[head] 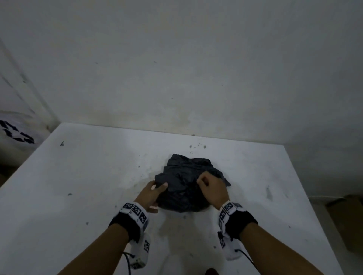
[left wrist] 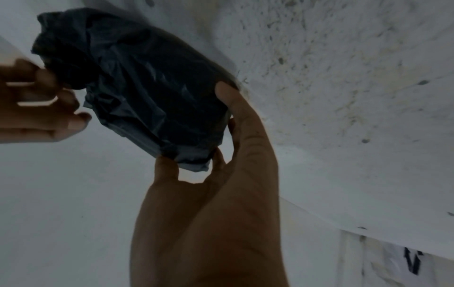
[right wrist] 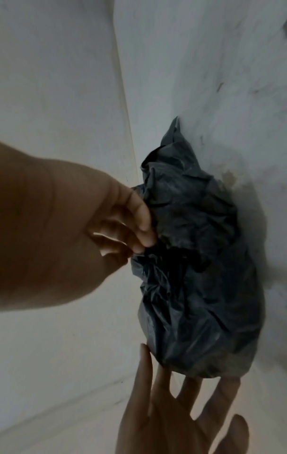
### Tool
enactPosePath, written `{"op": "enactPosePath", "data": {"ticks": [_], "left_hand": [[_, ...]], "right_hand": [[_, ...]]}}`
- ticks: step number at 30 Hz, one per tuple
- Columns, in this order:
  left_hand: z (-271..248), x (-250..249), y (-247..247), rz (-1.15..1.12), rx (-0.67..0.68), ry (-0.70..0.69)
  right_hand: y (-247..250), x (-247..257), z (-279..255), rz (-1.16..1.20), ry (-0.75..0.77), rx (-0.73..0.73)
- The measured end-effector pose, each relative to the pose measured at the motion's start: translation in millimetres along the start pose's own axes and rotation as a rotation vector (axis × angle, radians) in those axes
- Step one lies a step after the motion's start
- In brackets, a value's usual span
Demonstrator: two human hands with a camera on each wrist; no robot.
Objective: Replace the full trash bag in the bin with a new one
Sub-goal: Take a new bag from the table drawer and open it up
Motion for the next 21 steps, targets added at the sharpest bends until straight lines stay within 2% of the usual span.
{"op": "enactPosePath", "data": {"ticks": [2,3,5,7,8,9,10,12,13,14,15,17,20,21], "left_hand": [[4.2,-5.2,-3.2,0.026,0.017,0.029],[6.0,-7.7,-5.9,0.025,0.040,0.047],[9.2,-16.8,-10.8,-0.025,0.085,0.057],[14.4,-28.4,-13.3,-0.164,0.109,0.029],[16.6,-35.6,-12.6,-0.238,0.111,-0.004],[19.7,-42.3,-10.7,-0.307,0.103,-0.040],[22.1,-48.2,-7.6,-0.374,0.088,-0.074],[24.8,-54.4,-0.9,-0.442,0.046,-0.101],[26.5,-53.5,0.4,-0.440,0.036,-0.089],[27.9,-50.9,-1.0,-0.425,0.048,-0.062],[29.7,-47.8,-5.1,-0.412,0.082,-0.041],[29.2,-42.7,-16.3,-0.424,0.165,-0.018],[38.8,-21.5,-15.0,-0.487,0.119,0.034],[41.2,-16.2,-12.4,-0.480,0.090,0.029]], "right_hand": [[8.0,-4.5,8.9,-0.054,-0.051,-0.039],[1.5,-9.8,10.8,-0.055,-0.108,0.031],[-23.6,-15.1,11.0,-0.027,-0.157,0.301],[-47.6,-8.9,5.7,-0.045,-0.092,0.568],[-52.8,-7.9,5.9,-0.081,-0.060,0.619],[-49.4,-6.5,10.5,-0.143,-0.037,0.572],[-39.1,-4.0,19.4,-0.220,-0.001,0.433],[-7.2,11.6,29.5,-0.399,0.110,0.038],[2.0,24.5,28.3,-0.474,0.180,-0.096],[2.8,35.4,25.2,-0.521,0.245,-0.160],[-5.2,44.2,20.9,-0.547,0.308,-0.141],[-44.8,53.7,5.4,-0.590,0.436,0.049],[-103.8,47.8,-30.0,-0.577,0.525,0.414],[-108.7,44.9,-36.5,-0.505,0.491,0.493]]}}
Point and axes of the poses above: each hand's wrist, its own z-axis towards the middle knuckle, its own y-axis out of the back of the hand, x = y × z, the point moved 10 cm from there along z, towards the middle knuckle, and after that the axes turned 13 degrees about y, right-handed, at the moved point
